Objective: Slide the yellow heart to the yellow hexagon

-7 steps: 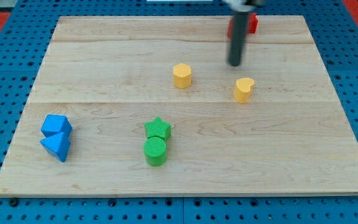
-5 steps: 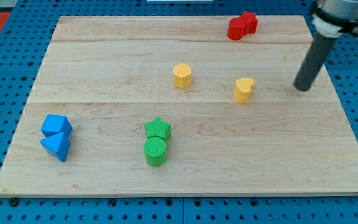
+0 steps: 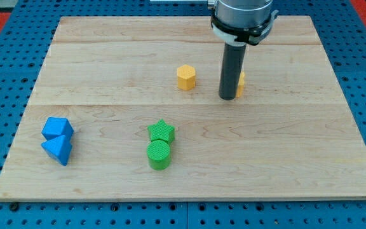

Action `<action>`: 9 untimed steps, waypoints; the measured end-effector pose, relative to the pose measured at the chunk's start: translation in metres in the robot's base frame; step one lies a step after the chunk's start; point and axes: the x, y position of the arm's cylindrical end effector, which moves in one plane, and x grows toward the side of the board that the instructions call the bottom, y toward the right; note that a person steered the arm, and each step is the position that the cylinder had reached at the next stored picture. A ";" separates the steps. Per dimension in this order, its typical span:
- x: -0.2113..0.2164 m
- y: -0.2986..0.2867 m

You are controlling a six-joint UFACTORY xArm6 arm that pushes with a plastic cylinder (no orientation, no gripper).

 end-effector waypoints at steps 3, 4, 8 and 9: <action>-0.041 0.091; -0.042 0.001; -0.024 -0.049; -0.044 -0.024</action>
